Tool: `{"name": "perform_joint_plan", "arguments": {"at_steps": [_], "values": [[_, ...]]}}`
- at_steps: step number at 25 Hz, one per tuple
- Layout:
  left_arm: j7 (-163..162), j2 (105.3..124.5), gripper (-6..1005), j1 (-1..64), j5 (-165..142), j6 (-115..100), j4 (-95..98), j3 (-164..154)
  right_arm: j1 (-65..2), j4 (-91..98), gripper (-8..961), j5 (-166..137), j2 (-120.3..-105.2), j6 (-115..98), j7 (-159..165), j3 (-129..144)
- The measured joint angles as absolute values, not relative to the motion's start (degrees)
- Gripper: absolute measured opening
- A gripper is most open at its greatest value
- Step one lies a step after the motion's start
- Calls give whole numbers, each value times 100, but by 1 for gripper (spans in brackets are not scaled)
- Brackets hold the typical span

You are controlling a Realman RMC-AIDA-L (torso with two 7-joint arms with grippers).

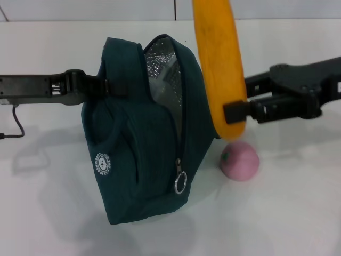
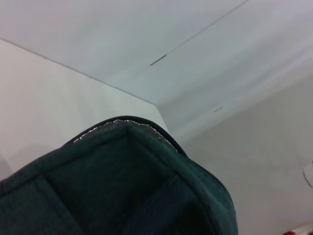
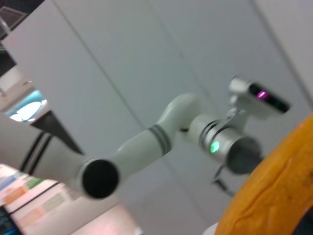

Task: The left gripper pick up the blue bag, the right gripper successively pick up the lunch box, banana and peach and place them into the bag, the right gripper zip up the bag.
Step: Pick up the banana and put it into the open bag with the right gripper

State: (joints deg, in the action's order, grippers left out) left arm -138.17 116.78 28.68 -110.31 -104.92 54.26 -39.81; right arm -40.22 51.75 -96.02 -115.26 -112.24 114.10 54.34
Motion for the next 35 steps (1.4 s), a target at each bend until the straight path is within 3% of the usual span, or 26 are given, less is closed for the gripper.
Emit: {"name": "perform_joint_plan", "arguments": {"at_steps": [35], "values": [[-13544,11801,40,2717,-10677,-10510,5299,-3984,-4220,3101,451,-8437,-11600,-9813,8521,5852]]}}
